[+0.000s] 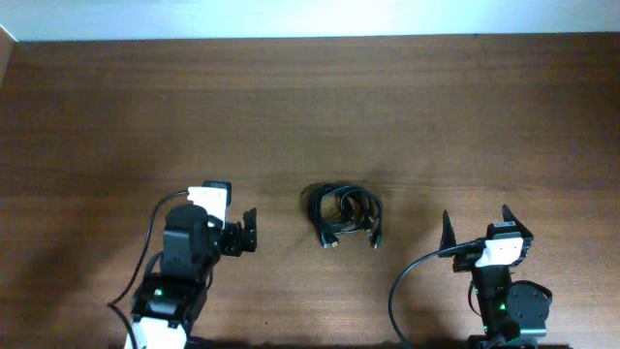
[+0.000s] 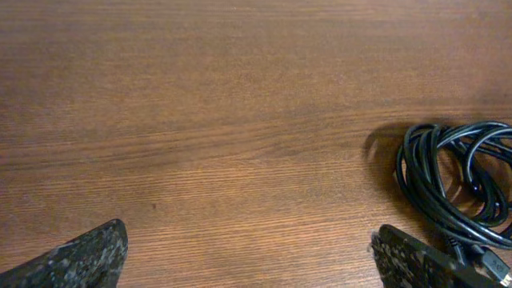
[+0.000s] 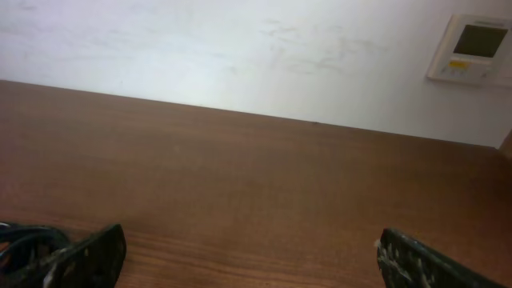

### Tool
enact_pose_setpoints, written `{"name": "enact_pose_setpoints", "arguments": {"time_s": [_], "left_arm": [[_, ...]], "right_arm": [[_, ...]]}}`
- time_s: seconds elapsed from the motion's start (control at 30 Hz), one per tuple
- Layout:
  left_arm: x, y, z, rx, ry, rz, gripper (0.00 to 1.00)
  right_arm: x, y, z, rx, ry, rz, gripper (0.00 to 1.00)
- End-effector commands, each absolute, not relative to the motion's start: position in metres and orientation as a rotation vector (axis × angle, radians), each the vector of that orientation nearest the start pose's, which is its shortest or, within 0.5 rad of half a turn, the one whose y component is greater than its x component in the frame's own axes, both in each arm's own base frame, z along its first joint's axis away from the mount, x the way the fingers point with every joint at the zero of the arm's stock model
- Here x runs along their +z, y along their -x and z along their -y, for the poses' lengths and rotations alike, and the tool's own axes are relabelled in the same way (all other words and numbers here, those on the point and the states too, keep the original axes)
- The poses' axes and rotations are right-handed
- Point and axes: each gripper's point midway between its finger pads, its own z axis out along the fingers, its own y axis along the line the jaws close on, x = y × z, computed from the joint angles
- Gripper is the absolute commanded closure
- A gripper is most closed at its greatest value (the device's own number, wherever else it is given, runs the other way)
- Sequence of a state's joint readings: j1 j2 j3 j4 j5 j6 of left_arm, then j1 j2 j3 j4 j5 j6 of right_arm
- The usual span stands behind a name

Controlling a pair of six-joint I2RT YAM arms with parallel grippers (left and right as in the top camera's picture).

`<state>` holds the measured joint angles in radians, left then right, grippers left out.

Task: Untangle cables
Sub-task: 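Move the left gripper forward and lower it onto the black cable bundle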

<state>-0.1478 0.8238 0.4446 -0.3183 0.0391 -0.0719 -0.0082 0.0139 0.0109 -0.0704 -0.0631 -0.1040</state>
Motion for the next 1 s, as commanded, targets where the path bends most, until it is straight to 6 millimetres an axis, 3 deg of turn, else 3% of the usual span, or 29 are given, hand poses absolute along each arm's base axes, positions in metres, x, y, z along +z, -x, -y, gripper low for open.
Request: {"name": "enact_pose_setpoints", "arguments": {"time_s": [0.0, 0.27, 0.57, 0.73, 0.83, 0.9, 0.97], "left_arm": [[0.12, -0.282, 0.053, -0.192, -0.134, -2.279, 0.01], [0.119, -0.286, 0.058, -0.214, -0.155, -2.314, 0.01], [0.105, -0.287, 0.087, -0.355, -0.298, -2.426, 0.01], [0.13, -0.282, 0.119, -0.385, -0.435, -2.419, 0.01], [0.152, -0.295, 0.127, -0.371, -0.453, -2.445, 0.01], [0.149, -0.306, 0.132, -0.38, -0.462, -2.49, 0.01], [0.143, -0.312, 0.151, -0.38, -0.554, -2.562, 0.01]], "right_arm": [[0.156, -0.246, -0.005, -0.044, 0.104, -1.645, 0.01], [0.156, -0.246, -0.005, -0.044, 0.104, -1.645, 0.01], [0.156, -0.246, -0.005, -0.044, 0.104, -1.645, 0.01], [0.156, -0.246, -0.005, -0.044, 0.104, -1.645, 0.01], [0.156, -0.246, -0.005, -0.044, 0.104, -1.645, 0.01], [0.156, -0.246, -0.005, -0.044, 0.104, -1.645, 0.01], [0.156, -0.246, -0.005, -0.044, 0.104, -1.645, 0.01]]}}
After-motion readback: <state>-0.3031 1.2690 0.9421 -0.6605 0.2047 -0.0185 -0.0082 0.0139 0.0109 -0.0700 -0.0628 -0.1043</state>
